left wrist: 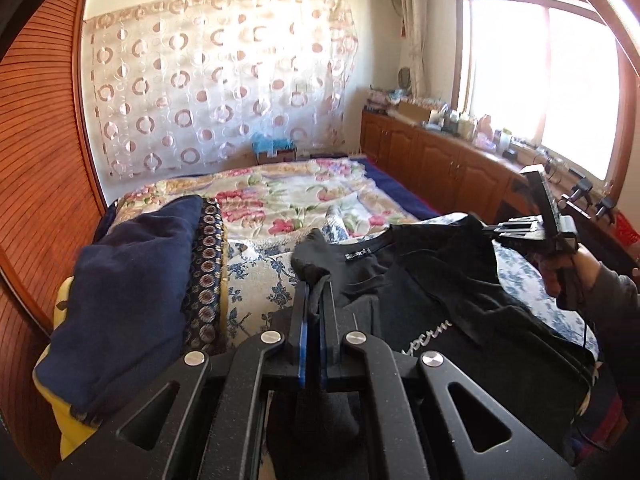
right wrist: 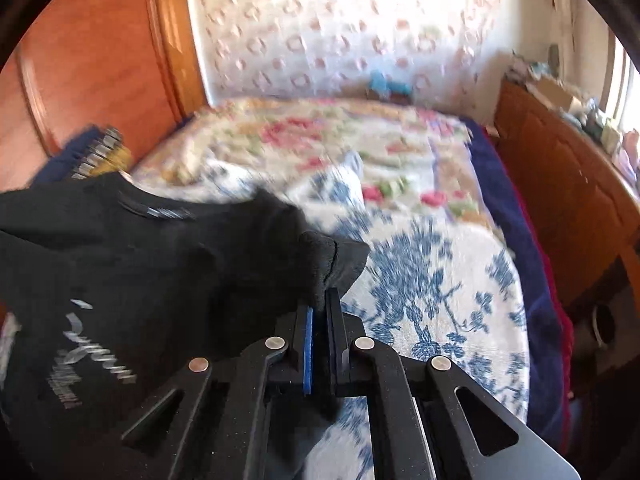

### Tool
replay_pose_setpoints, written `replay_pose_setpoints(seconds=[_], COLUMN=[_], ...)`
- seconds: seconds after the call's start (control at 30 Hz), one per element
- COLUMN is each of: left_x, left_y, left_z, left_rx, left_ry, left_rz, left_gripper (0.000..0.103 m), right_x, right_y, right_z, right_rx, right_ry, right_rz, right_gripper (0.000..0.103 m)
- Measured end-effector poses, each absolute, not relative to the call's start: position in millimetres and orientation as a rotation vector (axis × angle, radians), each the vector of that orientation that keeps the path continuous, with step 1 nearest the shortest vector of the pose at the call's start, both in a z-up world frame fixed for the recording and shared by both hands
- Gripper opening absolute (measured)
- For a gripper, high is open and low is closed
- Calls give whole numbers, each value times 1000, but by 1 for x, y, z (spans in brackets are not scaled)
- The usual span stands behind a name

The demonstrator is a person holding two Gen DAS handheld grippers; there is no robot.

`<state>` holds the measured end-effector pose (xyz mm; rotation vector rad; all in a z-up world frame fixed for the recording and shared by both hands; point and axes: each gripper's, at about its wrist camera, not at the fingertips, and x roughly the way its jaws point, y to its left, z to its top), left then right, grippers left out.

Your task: Fold small clothes

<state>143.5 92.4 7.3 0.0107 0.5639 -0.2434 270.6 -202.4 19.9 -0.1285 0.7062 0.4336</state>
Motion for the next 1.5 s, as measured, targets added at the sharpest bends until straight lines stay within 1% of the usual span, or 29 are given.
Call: replay_pose_setpoints(seconds=[0.17,0.27,0.43,0.63,0.73,0.83,1.1,1.3,1.37,1.43,1.5], left_x=[88,52,6,-23,-35,-36,-29,-31,-33,-35,-37], left_y=[111,124,137,145,148,146,138,132,131,133,135], left_z=[15,14,12,13,17,8,-46,-59,-57,-51,-47], left_rx=[-28,-58,-67,-68,-68,-46,-46,-32,-32,-39,-54], left_ry=[484,447,440,441,430,460,605,645,635,612,594], left_rz=[-226,-216,-208,-180,-166,-154,-174,-194,-193,-194,-209], left_gripper=[5,5,5,5,5,5,5,5,14,33,42], right_x=[200,155,94,30,15,1,-1,9,6,1,-2], right_y=[-221,-238,-264,-294,-295,-302,-303,-292,-288,-290,-292], right_z=[57,63,64,72,85,91,50,41,46,49,50], right_rx=[-153,-160,-158,-180,-205,-208,-181,-214,-223,-224,-230], right_ry=[590,547,538,549,555,572,720,768,761,756,751], right_rz=[499,532,567,567,560,559,553,550,554,559,555], right_gripper=[5,5,5,5,5,5,5,5,5,5,5])
